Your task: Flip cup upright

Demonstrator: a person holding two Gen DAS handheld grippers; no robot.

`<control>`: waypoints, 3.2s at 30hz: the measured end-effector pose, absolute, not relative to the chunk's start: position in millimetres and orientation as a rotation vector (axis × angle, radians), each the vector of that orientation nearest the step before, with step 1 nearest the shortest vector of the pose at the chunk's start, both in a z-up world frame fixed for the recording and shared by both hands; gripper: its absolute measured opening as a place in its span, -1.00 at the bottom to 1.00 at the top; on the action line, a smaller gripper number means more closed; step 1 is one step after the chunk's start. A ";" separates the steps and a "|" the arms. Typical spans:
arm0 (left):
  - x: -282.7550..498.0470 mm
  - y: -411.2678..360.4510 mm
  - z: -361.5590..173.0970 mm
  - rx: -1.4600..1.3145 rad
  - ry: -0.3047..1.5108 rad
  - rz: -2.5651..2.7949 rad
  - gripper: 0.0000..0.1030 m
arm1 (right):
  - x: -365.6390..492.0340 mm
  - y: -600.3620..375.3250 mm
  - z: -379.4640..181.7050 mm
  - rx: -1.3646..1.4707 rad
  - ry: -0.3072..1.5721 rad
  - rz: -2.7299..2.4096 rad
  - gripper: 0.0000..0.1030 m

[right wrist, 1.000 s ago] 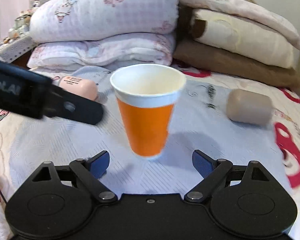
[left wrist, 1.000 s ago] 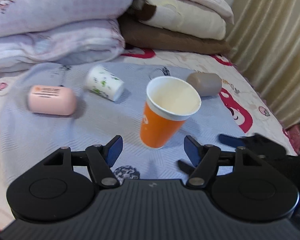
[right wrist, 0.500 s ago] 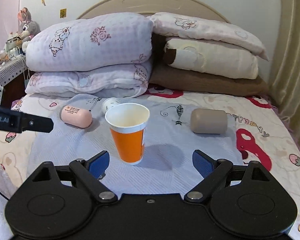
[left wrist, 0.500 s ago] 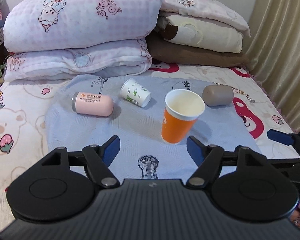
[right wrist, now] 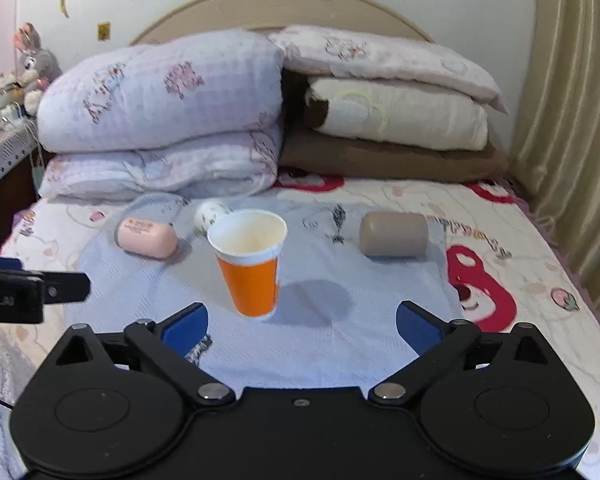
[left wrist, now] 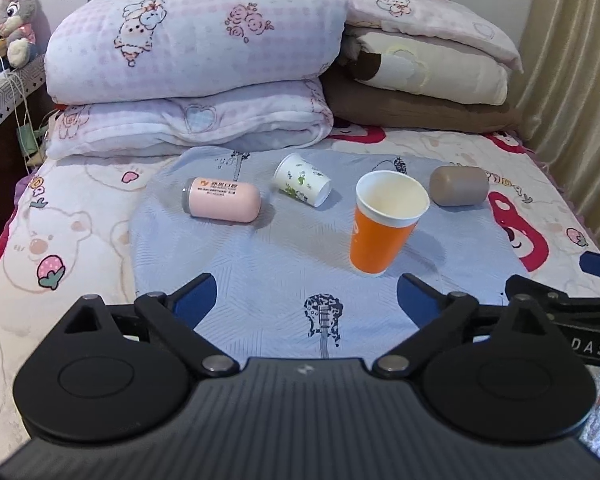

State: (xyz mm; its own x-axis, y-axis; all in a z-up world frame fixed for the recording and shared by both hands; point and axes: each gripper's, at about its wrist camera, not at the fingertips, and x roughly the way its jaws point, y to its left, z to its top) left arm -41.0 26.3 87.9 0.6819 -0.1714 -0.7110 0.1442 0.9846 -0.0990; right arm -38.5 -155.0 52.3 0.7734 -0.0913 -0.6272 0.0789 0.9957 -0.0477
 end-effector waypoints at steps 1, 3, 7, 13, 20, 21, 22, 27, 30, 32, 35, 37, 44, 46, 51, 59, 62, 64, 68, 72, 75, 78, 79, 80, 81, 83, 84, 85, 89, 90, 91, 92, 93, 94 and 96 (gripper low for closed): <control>-40.2 26.6 87.2 -0.039 0.811 -0.179 0.95 | -37.9 -154.8 51.3 -0.018 0.691 -0.105 0.98; -40.2 26.9 85.4 -0.039 0.822 -0.176 0.96 | -38.4 -156.1 50.2 -0.012 0.702 -0.120 0.98; -40.2 26.8 81.2 -0.014 0.836 -0.154 0.96 | -42.1 -158.2 49.8 -0.008 0.703 -0.142 0.98; -39.5 30.7 79.8 -0.014 0.873 -0.125 0.96 | -43.3 -161.9 52.4 0.004 0.707 -0.155 0.98; -37.2 30.6 78.8 0.007 0.901 -0.094 0.96 | -44.4 -163.3 52.1 0.004 0.717 -0.161 0.98; -37.0 29.9 78.5 0.009 0.903 -0.096 0.96 | -44.2 -163.9 51.6 0.004 0.720 -0.163 0.98; -37.2 28.9 78.4 0.010 0.905 -0.099 0.96 | -44.1 -165.0 51.0 0.005 0.722 -0.165 0.98; -39.0 22.7 78.4 0.027 0.906 -0.114 0.96 | -43.4 -169.1 49.4 0.012 0.730 -0.172 0.98; -40.7 18.9 79.0 0.041 0.904 -0.118 0.96 | -44.1 -170.3 48.5 0.019 0.731 -0.172 0.98; -41.3 17.4 79.4 0.046 0.904 -0.121 0.96 | -44.4 -170.8 47.7 0.018 0.732 -0.175 0.98; -42.0 15.5 79.6 0.052 0.906 -0.125 0.96 | -44.1 -171.1 46.8 0.018 0.735 -0.178 0.98; -42.0 14.2 79.4 0.058 0.911 -0.122 0.96 | -43.5 -170.5 45.8 0.017 0.739 -0.179 0.98; -37.8 12.2 73.2 0.070 0.943 -0.106 0.96 | -43.4 -169.0 43.5 0.012 0.748 -0.183 0.98; -37.0 12.4 70.9 0.070 0.952 -0.104 0.96 | -42.7 -170.1 43.4 0.015 0.750 -0.187 0.98; -36.2 13.7 68.6 0.074 0.961 -0.098 0.96 | -42.1 -172.1 41.6 0.027 0.756 -0.198 0.98; -34.2 14.4 66.2 0.072 0.974 -0.094 0.96 | -40.0 -170.6 39.3 0.033 0.768 -0.205 0.98; -33.7 14.8 64.8 0.074 0.979 -0.090 0.96 | -39.1 -170.0 38.5 0.031 0.772 -0.204 0.98; -33.2 15.4 64.2 0.074 0.982 -0.088 0.96 | -38.8 -169.7 38.4 0.030 0.774 -0.204 0.98; -31.2 17.0 63.3 0.069 0.986 -0.083 0.96 | -39.0 -169.1 38.9 0.031 0.775 -0.205 0.98; -30.3 19.1 62.3 0.060 0.993 -0.085 0.96 | -39.1 -169.9 39.3 0.031 0.771 -0.207 0.98; -29.7 19.1 60.2 0.069 1.002 -0.073 0.96 | -39.5 -170.6 39.0 0.033 0.771 -0.207 0.98; -28.7 20.3 59.1 0.065 1.011 -0.075 0.96 | -39.5 -171.6 38.4 0.032 0.776 -0.207 0.98; -28.4 20.9 59.1 0.062 1.012 -0.076 0.96 | -39.7 -172.0 38.1 0.032 0.777 -0.207 0.98; -28.2 21.4 59.2 0.060 1.012 -0.074 0.96 | -39.8 -172.3 37.9 0.032 0.777 -0.207 0.98; -28.3 21.7 59.3 0.059 1.011 -0.072 0.96 | -39.7 -172.5 37.8 0.033 0.777 -0.207 0.98; -27.7 21.8 59.5 0.056 1.011 -0.069 0.96 | -39.8 -172.6 38.0 0.033 0.776 -0.207 0.98; -27.6 21.9 59.3 0.056 1.010 -0.067 0.96 | -39.8 -172.7 37.9 0.032 0.776 -0.207 0.98; -27.2 21.7 58.9 0.058 1.011 -0.065 0.96 | -39.8 -172.6 38.0 0.032 0.776 -0.207 0.98; -26.6 20.8 57.4 0.068 1.012 -0.057 0.96 | -39.9 -172.7 37.8 0.033 0.775 -0.207 0.98; -26.8 21.1 57.5 0.068 1.012 -0.058 0.96 | -39.9 -172.9 37.8 0.033 0.775 -0.208 0.98; -26.8 21.0 57.4 0.069 1.013 -0.058 0.96 | -39.8 -172.8 37.9 0.033 0.776 -0.208 0.98; -27.0 21.2 57.5 0.067 1.012 -0.059 0.96 | -39.6 -172.9 38.0 0.033 0.776 -0.208 0.98; -26.9 21.2 57.4 0.067 1.012 -0.060 0.96 | -39.3 -173.0 38.3 0.033 0.776 -0.208 0.98; -26.8 21.8 56.7 0.068 1.013 -0.062 0.96 | -39.6 -173.0 38.2 0.033 0.776 -0.208 0.98; -26.6 22.1 56.1 0.068 1.013 -0.065 0.96 | -39.6 -173.1 38.1 0.033 0.776 -0.207 0.98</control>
State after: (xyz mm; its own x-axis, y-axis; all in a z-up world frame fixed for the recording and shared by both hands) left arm -26.6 22.1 56.1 0.5275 -0.0227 -0.8493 0.0862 0.9959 0.0270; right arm -39.6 -173.1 38.1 0.6947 -0.1733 -0.6981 0.1974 0.9792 -0.0467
